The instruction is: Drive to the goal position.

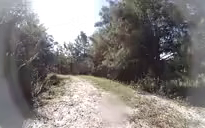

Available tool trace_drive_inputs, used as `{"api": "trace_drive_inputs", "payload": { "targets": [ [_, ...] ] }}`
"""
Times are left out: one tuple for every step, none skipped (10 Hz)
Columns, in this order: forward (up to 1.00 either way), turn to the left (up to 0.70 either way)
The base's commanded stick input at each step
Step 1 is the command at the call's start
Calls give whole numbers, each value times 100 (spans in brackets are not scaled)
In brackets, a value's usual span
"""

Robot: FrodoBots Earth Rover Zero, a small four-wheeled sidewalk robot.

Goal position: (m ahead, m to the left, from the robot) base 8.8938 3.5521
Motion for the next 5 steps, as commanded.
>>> {"api": "trace_drive_inputs", "payload": {
  "targets": [
    [0, 0],
    [0, 0],
    [0, 0],
    [0, 0],
    [85, 0]
  ]
}}
